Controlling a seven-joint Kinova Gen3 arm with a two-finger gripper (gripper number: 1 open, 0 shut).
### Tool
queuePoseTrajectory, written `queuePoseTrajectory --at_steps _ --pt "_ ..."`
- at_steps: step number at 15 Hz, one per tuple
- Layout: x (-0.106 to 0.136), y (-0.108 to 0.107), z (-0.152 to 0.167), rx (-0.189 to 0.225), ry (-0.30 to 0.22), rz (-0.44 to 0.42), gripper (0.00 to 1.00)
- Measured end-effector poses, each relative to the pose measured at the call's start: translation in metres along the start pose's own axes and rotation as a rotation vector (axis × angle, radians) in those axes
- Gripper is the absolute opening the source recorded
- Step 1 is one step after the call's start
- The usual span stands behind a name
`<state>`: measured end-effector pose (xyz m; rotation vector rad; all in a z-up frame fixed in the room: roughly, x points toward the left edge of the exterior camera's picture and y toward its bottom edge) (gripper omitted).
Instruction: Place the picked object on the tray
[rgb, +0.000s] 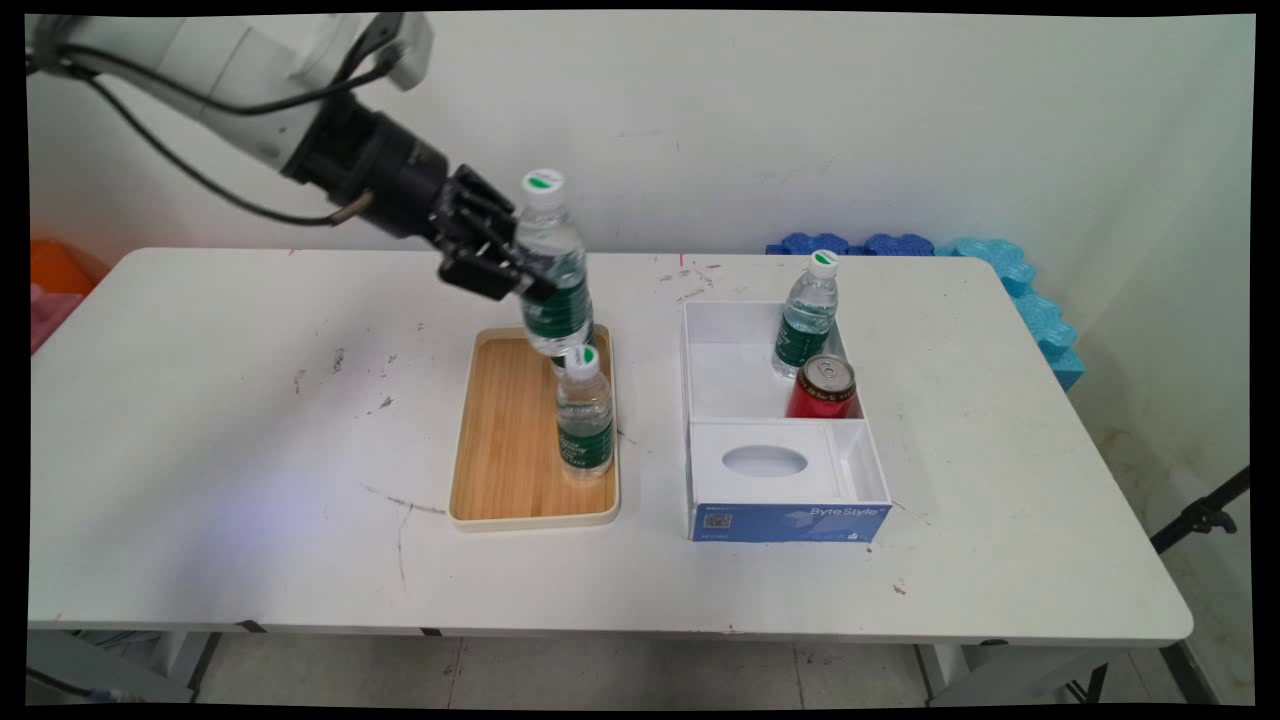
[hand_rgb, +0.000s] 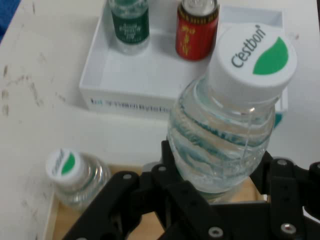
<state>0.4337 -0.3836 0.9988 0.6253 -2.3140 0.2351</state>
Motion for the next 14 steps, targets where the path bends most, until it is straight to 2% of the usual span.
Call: queuePoseTrajectory --at_steps 9,14 --pt "-0.072 -0.013 0.000 0.022 -0.023 0.069 0.00" --pt "-0.105 -0.008 0.016 0.003 -0.030 0.053 0.00"
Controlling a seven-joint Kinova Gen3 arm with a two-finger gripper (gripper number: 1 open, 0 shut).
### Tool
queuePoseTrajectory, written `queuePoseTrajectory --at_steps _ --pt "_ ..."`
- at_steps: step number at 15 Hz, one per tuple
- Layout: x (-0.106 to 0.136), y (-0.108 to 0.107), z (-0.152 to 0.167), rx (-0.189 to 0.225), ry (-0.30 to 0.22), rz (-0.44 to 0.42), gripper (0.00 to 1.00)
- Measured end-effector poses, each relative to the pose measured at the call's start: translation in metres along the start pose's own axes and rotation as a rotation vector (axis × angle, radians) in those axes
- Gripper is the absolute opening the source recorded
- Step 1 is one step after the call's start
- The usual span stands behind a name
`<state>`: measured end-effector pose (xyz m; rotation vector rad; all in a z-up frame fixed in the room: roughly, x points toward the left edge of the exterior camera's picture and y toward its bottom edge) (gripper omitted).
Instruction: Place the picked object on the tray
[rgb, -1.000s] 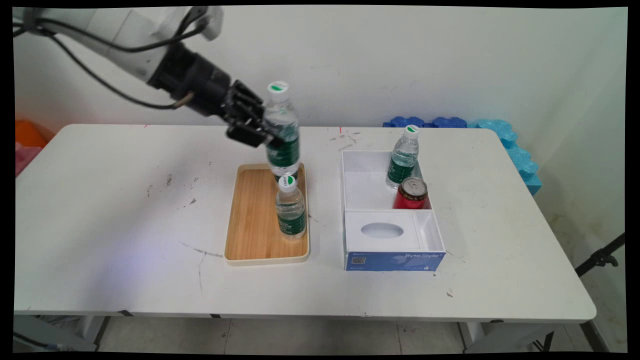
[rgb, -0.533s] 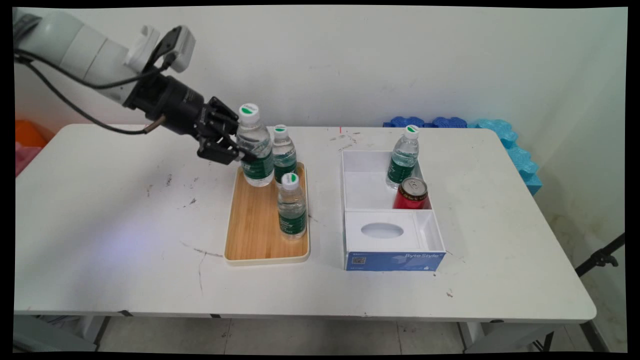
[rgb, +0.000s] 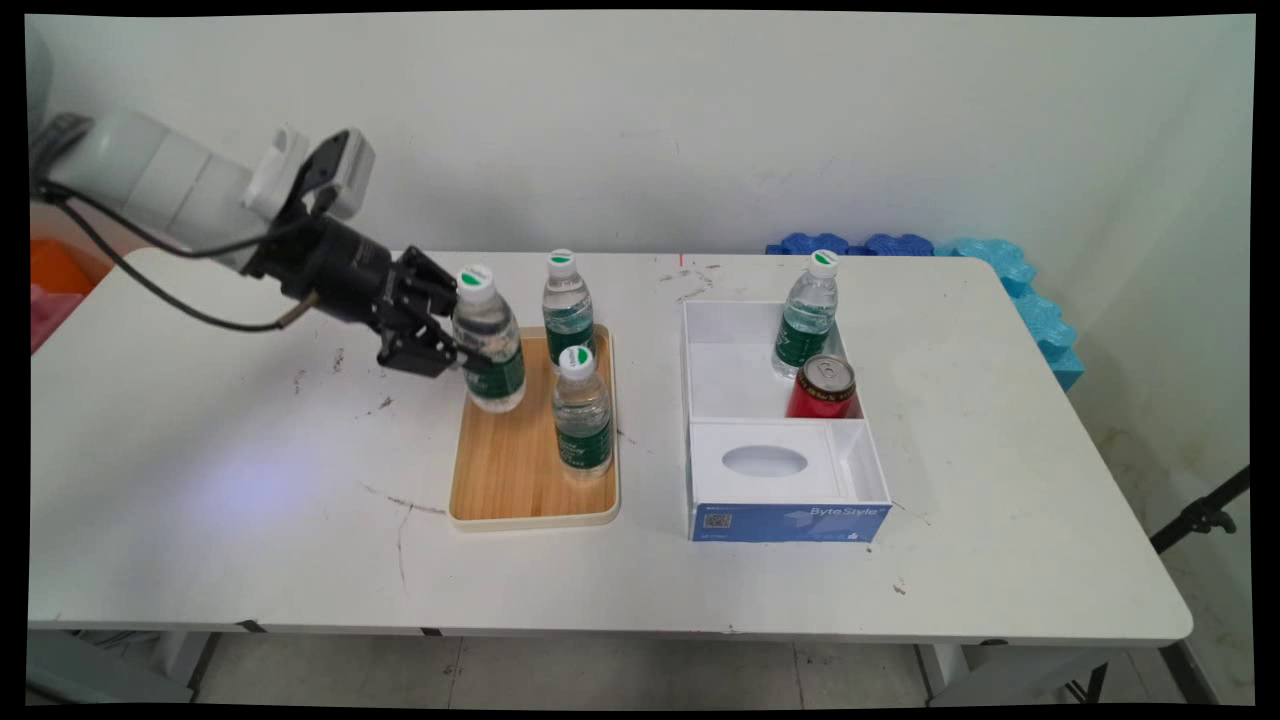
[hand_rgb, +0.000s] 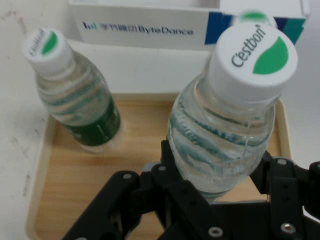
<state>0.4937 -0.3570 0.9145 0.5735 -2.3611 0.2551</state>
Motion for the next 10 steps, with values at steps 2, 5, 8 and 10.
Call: queuePoseTrajectory --at_steps 2,5,8,10 --pt "-0.010 0.004 0.010 -0.005 -0.002 -0.010 0.00" --pt "-0.023 0.007 0.027 -0.001 -0.001 -0.025 0.00" --pt "-0.034 0.008 0.044 0.006 -0.003 -0.039 0.00" --pt "-0.040 0.008 0.053 0.010 -0.002 -0.046 0.00"
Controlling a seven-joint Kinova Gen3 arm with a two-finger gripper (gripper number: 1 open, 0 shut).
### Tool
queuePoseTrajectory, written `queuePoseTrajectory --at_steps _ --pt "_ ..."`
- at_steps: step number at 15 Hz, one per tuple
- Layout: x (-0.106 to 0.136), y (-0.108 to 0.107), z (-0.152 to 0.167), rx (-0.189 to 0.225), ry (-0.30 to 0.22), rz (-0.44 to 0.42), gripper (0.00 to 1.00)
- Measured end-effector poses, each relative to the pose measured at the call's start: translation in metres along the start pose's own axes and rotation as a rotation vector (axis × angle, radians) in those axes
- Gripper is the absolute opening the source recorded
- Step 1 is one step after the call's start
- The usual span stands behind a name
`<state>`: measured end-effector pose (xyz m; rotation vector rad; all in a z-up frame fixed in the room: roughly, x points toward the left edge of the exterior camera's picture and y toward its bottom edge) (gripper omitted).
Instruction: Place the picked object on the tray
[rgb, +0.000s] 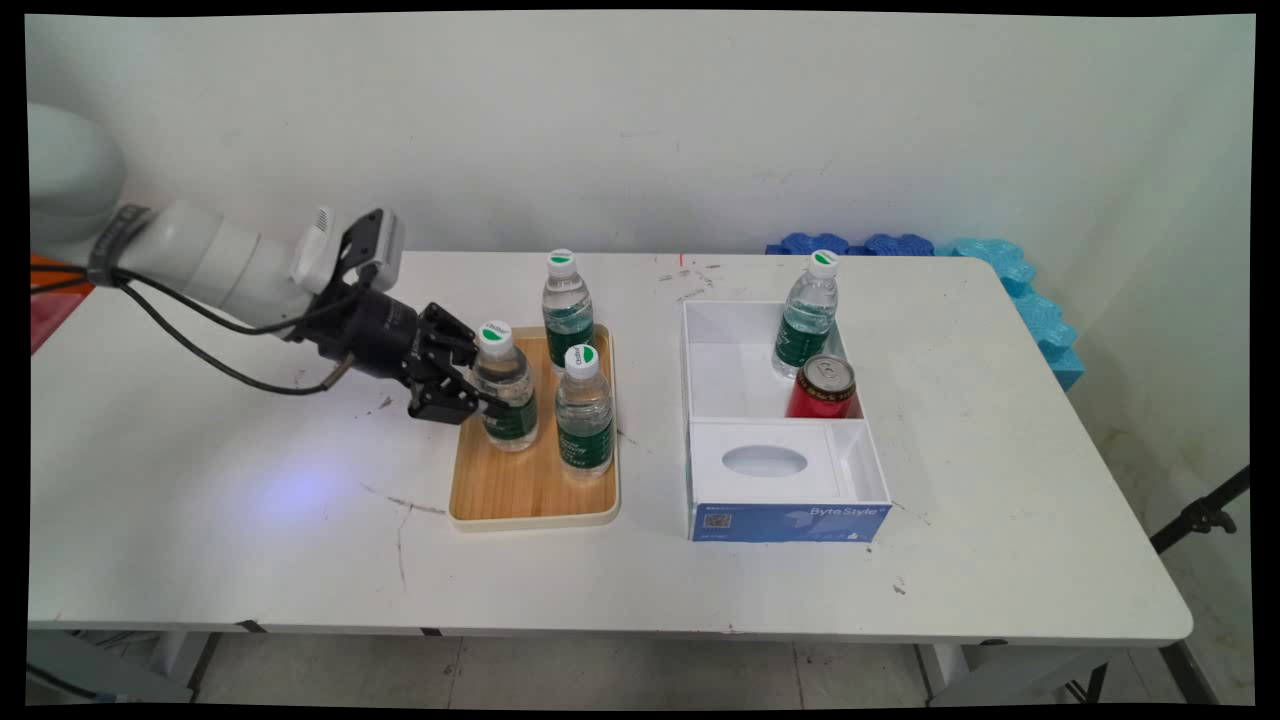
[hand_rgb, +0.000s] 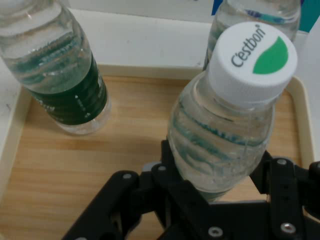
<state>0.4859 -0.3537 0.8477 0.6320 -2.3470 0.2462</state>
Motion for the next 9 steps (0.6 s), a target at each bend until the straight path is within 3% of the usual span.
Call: queuePoseTrajectory --at_steps 5,6,9 --pt "-0.010 -0.001 0.018 0.012 0.007 -0.006 0.00" --pt "-0.012 -0.002 0.020 0.014 0.009 -0.007 1.00" --pt "-0.014 -0.003 0.025 0.020 0.016 -0.004 1.00"
